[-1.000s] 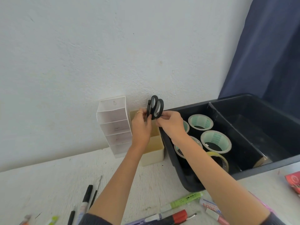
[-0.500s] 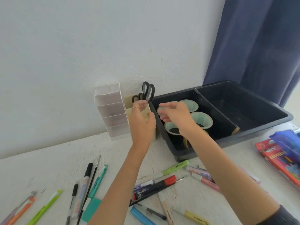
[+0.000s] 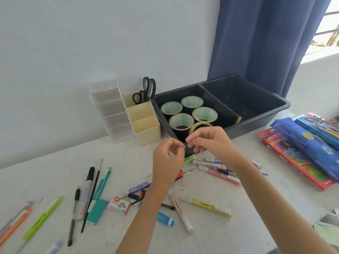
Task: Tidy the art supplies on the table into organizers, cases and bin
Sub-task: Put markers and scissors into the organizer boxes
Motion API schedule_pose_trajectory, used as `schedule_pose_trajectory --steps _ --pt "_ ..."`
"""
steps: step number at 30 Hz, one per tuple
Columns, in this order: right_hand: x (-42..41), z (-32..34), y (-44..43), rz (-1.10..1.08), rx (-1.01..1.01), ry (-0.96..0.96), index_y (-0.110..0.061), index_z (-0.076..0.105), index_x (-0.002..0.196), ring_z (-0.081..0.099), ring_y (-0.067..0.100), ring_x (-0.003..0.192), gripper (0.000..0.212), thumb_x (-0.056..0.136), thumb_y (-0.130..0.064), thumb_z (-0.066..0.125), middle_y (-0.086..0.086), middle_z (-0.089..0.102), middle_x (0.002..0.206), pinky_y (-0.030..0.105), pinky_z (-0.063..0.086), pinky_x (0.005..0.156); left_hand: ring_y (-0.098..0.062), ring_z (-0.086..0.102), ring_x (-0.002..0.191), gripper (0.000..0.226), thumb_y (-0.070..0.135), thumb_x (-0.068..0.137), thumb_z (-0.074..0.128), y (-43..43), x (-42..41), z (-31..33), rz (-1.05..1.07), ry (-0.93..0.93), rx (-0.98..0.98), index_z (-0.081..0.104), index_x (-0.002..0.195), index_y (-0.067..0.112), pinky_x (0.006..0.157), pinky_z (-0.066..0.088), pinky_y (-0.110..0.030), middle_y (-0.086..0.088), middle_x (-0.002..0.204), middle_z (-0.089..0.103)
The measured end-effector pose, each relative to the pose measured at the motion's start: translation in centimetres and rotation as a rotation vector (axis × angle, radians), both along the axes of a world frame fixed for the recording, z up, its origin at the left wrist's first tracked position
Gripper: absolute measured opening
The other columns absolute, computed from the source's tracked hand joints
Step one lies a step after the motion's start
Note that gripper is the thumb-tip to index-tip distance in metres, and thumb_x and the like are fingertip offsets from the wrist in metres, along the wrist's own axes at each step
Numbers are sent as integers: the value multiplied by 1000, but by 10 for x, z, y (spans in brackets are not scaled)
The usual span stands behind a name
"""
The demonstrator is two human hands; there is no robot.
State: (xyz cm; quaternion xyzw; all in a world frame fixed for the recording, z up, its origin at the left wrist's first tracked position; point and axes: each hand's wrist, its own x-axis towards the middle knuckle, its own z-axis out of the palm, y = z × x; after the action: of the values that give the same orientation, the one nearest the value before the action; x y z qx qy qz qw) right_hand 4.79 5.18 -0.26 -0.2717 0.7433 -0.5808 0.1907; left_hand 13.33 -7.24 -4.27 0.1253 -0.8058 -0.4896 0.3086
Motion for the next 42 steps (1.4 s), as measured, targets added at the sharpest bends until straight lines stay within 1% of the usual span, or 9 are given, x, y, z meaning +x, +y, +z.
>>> schedule_pose_trajectory --steps 5,8,11,15,21,26,31,35,42 --pt "6 -41 28 -176 308 145 -25 70 82 62 16 74 19 87 -10 61 -3 69 83 23 51 66 -3 54 85 12 16 84 63 -3 15 -36 -28 -301 -216 65 95 20 71 39 -6 8 93 61" --pt "2 -63 37 -160 634 314 -25 67 109 57 11 94 22 89 -19 61 -5 63 109 24 50 81 -9 51 96 24 27 88 62 -6 19 -49 -42 -419 -417 64 109 17 85 43 -20 4 103 58" --pt "2 -71 43 -129 834 428 -24 59 124 45 17 114 32 92 -26 56 -2 56 121 33 37 99 -10 48 99 31 30 89 61 -6 24 -54 -54 -499 -445 62 116 15 90 42 -23 2 105 54" --pt "5 -71 43 -122 891 482 -24 56 127 39 20 118 34 94 -30 53 0 52 123 35 30 101 -13 49 100 36 26 87 64 -7 26 -54 -83 -534 -411 61 119 11 90 41 -24 -1 106 53" --pt "15 -56 36 -48 627 415 -23 62 111 50 7 90 23 87 -22 63 -5 53 108 21 47 81 -8 56 95 22 30 88 63 -8 29 -35 -30 -482 -344 59 108 22 87 47 -27 6 104 62" --pt "27 -36 21 -31 432 481 -31 65 107 52 4 73 20 87 -29 64 -15 54 91 11 41 62 -7 57 93 26 25 86 66 -13 30 -13 41 -278 -251 61 110 20 80 49 -22 5 102 64" --pt "28 -7 1 -42 220 365 -30 69 90 61 10 55 8 82 -26 70 -16 64 81 13 47 49 -5 60 94 33 22 86 66 -25 32 23 159 -22 -134 62 118 16 82 48 -12 7 104 65" --pt "18 9 -24 -115 120 310 -29 71 92 63 19 68 14 84 -19 67 -9 66 80 28 56 60 4 61 82 23 18 85 67 -39 27 50 190 100 -83 62 107 19 75 45 -3 17 90 63" --pt "-12 26 -76 -243 -76 350 -17 65 99 60 2 80 17 83 -14 70 -10 64 90 7 48 63 0 65 87 22 6 86 66 -74 2 84 211 268 24 59 99 23 82 50 -13 14 92 65"
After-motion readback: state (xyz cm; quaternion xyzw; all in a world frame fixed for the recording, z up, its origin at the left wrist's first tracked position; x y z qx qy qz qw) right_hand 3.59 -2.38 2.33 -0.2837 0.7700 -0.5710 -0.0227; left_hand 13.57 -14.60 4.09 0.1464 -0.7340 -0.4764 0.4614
